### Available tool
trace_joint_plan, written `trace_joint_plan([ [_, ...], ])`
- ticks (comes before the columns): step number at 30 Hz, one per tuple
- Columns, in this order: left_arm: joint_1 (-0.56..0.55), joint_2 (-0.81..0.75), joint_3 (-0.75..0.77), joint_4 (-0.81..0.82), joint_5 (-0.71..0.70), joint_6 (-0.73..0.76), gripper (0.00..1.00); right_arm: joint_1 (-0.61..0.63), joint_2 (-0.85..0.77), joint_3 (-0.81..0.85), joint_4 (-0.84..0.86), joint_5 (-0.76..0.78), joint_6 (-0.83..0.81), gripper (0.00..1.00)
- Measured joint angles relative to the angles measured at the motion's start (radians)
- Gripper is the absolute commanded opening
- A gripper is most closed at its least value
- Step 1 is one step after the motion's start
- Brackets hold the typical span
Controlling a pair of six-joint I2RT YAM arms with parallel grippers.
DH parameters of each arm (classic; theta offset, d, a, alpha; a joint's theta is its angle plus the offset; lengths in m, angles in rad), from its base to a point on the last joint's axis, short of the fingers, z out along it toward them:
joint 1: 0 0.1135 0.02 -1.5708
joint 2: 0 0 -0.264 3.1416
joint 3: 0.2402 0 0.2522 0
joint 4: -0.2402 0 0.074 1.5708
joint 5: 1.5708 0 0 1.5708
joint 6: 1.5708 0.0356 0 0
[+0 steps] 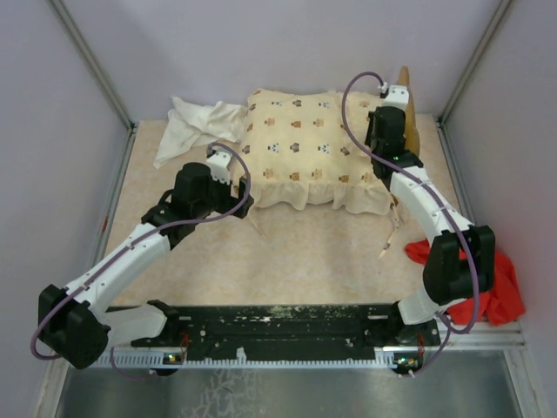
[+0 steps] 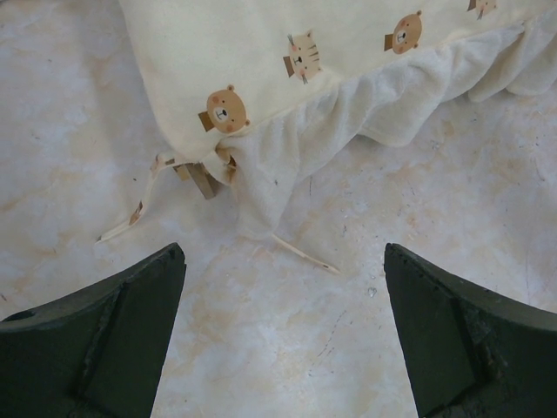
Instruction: Set up the pet bed
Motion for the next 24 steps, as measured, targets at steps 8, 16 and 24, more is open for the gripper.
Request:
trace_joint_plan([
  [8, 0.0, 0.012, 0.0, -0.013, 0.004, 0.0, 1.0, -0.005, 0.01, -0.013, 0.069, 0.019, 0.006, 0.0],
  [16, 0.0, 0.012, 0.0, -0.016, -0.007, 0.003, 1.0, -0.01, 0.061, -0.013, 0.079, 0.009, 0.028, 0.0],
  [24, 0.0, 0.012, 0.0, -0.02, -0.013, 0.003, 1.0, -0.01, 0.074, 0.019, 0.031, 0.011, 0.053, 0.62],
])
